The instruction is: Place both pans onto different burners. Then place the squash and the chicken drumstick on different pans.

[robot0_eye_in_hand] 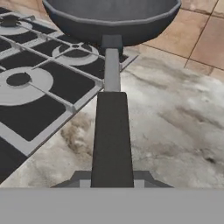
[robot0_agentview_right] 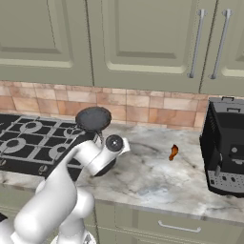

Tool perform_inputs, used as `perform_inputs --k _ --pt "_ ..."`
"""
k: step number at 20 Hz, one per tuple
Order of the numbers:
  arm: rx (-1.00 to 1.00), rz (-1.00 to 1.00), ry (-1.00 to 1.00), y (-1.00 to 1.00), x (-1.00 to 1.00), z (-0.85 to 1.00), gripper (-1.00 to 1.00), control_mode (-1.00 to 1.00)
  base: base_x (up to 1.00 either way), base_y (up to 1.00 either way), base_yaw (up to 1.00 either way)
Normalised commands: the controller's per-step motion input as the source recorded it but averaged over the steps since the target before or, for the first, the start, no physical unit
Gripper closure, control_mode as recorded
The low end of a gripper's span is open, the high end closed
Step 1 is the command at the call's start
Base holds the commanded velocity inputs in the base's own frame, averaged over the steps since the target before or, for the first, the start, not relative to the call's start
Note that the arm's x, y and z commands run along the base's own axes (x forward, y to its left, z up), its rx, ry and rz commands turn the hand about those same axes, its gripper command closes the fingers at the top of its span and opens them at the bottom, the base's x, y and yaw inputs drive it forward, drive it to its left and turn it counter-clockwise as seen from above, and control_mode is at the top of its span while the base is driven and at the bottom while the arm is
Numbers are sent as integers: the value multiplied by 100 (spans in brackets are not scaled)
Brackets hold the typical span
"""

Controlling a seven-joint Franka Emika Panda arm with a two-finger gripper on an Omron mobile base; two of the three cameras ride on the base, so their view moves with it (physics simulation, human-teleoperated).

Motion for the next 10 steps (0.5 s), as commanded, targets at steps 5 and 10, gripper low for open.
perform_inputs --k 5,10 --pt "-6 30 0 13 -3 -2 100 -100 0 0 0" --pt "-5 31 1 13 -7 0 100 -100 0 0 0"
